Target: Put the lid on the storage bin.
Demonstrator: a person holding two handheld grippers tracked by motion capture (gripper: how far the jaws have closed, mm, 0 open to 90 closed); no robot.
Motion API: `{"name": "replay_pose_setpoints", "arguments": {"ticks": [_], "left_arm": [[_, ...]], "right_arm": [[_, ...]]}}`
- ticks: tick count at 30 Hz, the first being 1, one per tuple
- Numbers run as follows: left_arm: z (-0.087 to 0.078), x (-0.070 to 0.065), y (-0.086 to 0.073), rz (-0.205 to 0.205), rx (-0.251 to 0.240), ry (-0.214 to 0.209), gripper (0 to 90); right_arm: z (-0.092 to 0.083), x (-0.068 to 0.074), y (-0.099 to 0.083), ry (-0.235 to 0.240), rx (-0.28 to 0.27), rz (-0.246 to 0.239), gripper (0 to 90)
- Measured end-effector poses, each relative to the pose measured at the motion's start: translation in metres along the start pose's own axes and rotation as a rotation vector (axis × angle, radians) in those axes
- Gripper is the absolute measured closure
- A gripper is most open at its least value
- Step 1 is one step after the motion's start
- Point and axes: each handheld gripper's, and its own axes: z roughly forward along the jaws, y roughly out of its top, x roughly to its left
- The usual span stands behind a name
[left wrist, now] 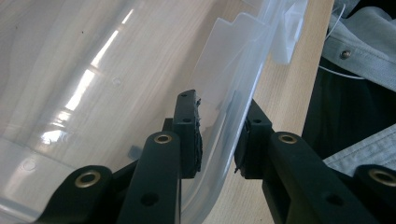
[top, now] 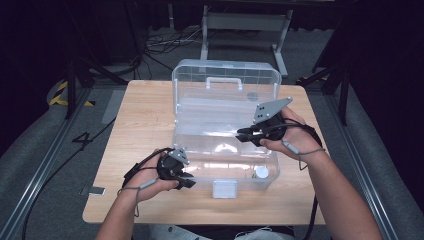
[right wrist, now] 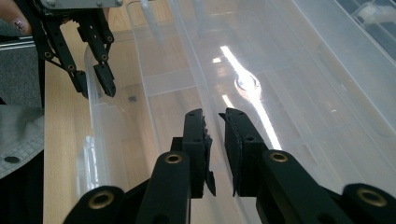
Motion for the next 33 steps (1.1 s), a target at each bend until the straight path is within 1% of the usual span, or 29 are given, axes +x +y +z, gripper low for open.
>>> {"name": "replay_pose_setpoints", "arguments": {"ticks": [23, 33], "left_arm": [[0.0, 0.0, 0.0, -0.004, -0.001, -0.002, 73.5], [0.0, 0.0, 0.0, -0.003, -0.002, -0.003, 73.5]], "right_arm": [[0.0, 0.011, -0.003, 0.006, 0.016, -0.025, 79.2], [0.0, 0.016, -0.006, 0.023, 0.023, -0.035, 79.1]]}}
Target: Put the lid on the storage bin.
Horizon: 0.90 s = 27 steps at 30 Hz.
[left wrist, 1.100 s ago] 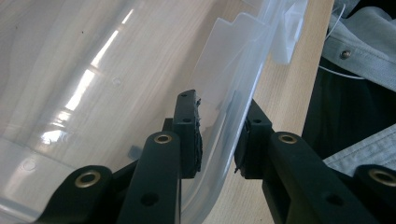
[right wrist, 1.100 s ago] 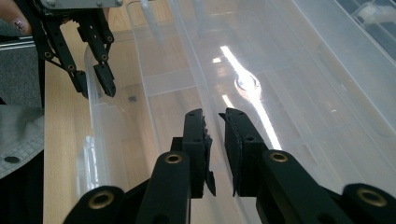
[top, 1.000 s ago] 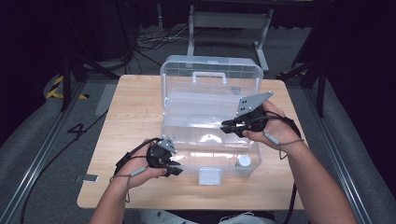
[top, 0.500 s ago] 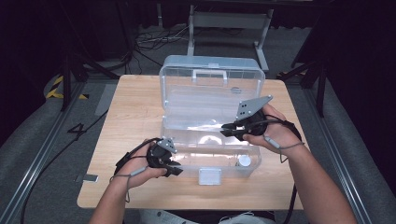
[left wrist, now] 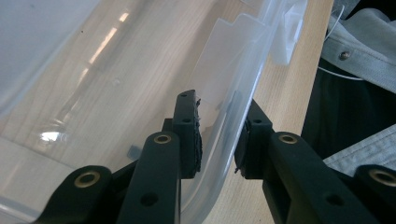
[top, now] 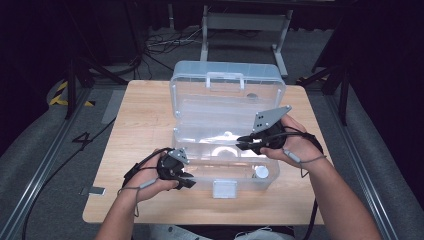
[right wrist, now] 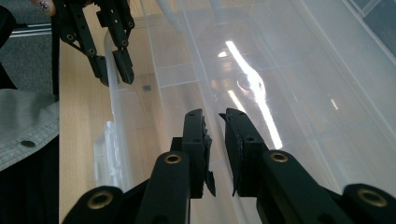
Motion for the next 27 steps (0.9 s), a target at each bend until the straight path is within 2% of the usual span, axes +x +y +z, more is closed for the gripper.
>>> {"name": "replay_pose_setpoints", "arguments": {"ticks": [27], "left_arm": [[-0.0001, 0.0007, 0.0002, 0.006, 0.001, -0.003, 73.4]], "right_arm": [[0.002, 0.0085, -0.0046, 0.03, 0.015, -0.01, 78.4]]}}
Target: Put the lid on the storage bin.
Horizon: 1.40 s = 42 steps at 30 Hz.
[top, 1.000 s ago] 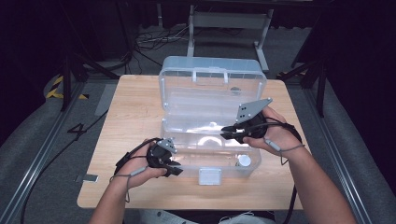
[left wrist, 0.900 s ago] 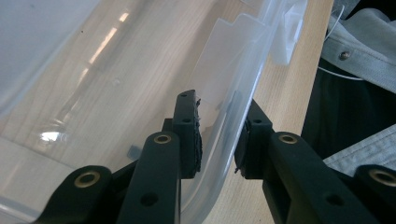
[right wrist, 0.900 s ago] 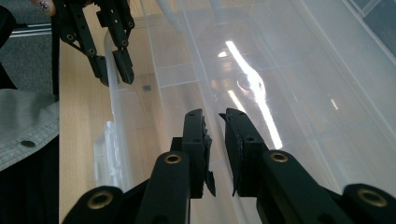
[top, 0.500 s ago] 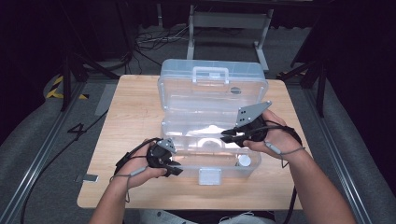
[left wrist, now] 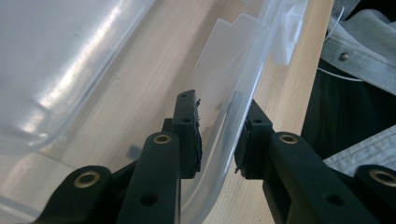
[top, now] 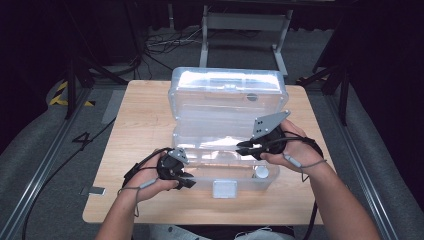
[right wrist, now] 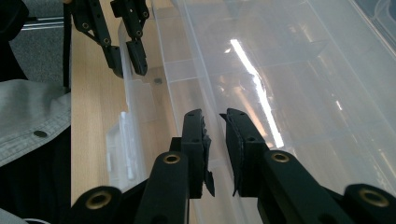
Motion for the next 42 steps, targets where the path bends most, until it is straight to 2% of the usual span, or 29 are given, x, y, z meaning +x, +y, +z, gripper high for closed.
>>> {"name": "replay_pose_setpoints", "arguments": {"ticks": [18, 23, 35, 42], "left_arm": [[-0.0002, -0.0007, -0.0004, -0.004, -0.002, 0.005, 73.4], [0.0002, -0.0012, -0.0014, 0.022, -0.016, 0.014, 73.4], [0.0007, -0.0045, -0.0008, 0.055, 0.003, 0.052, 73.5], [0.0011, -0.0053, -0.001, 0.073, 0.001, 0.061, 73.5]], "right_arm": [[0.0, 0.001, -0.0019, -0.004, -0.009, 0.001, 77.5], [0.0001, 0.002, -0.0021, -0.008, -0.006, -0.001, 77.6], [0.0006, 0.0044, -0.0043, -0.004, -0.008, 0.001, 76.8], [0.0009, 0.005, -0.0054, 0.0, -0.01, 0.009, 76.5]]}}
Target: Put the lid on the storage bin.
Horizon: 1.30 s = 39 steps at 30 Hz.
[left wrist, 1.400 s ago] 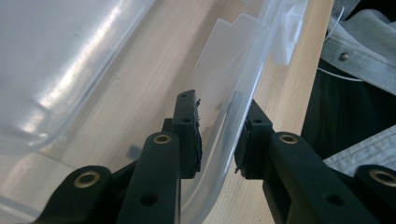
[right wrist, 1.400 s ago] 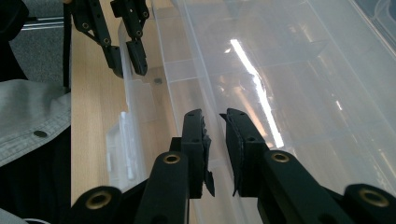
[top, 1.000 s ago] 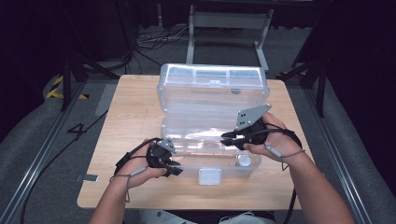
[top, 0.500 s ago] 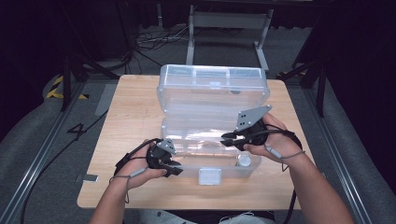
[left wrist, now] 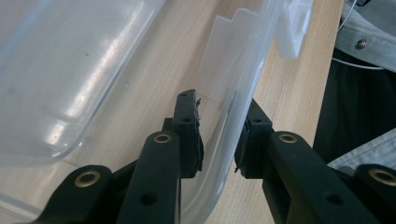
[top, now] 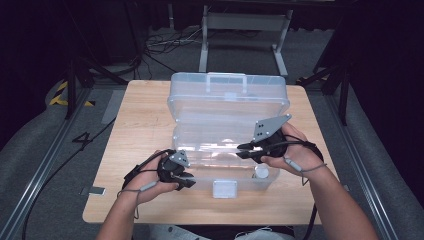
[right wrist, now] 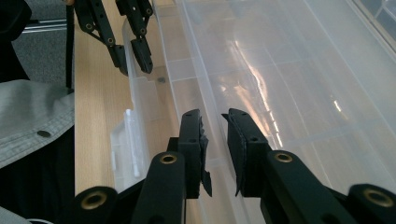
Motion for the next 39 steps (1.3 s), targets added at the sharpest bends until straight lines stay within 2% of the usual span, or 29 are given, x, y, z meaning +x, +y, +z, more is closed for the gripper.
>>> {"name": "replay_pose_setpoints", "arguments": {"ticks": [7, 9, 10, 18, 20, 24, 34, 39], "left_arm": [[0.0, -0.001, 0.0, 0.005, -0.005, 0.0, 70.3], [0.0, -0.001, 0.0, 0.002, -0.008, -0.008, 68.2], [0.0, -0.001, 0.0, -0.003, -0.008, -0.013, 64.4], [-0.005, -0.003, 0.001, -0.013, -0.018, -0.044, 60.0], [-0.01, -0.004, 0.002, -0.021, -0.041, -0.059, 57.7], [-0.023, -0.007, 0.003, -0.034, -0.083, -0.065, 56.6], [-0.048, -0.01, 0.005, -0.067, -0.179, -0.079, 61.6], [-0.054, -0.011, 0.008, -0.079, -0.225, -0.088, 63.4]], "right_arm": [[-0.002, -0.001, -0.003, -0.003, -0.024, 0.02, 76.6], [-0.003, -0.001, -0.004, -0.002, -0.029, 0.022, 76.9], [-0.003, -0.001, -0.004, -0.003, -0.03, 0.022, 77.2], [-0.004, -0.002, -0.006, -0.001, -0.046, 0.038, 77.1], [-0.004, -0.002, -0.007, -0.003, -0.047, 0.039, 77.2], [-0.005, -0.002, -0.008, -0.007, -0.054, 0.043, 77.3], [-0.006, -0.002, -0.01, -0.014, -0.062, 0.043, 77.2], [-0.007, -0.002, -0.012, -0.018, -0.071, 0.051, 77.3]]}}
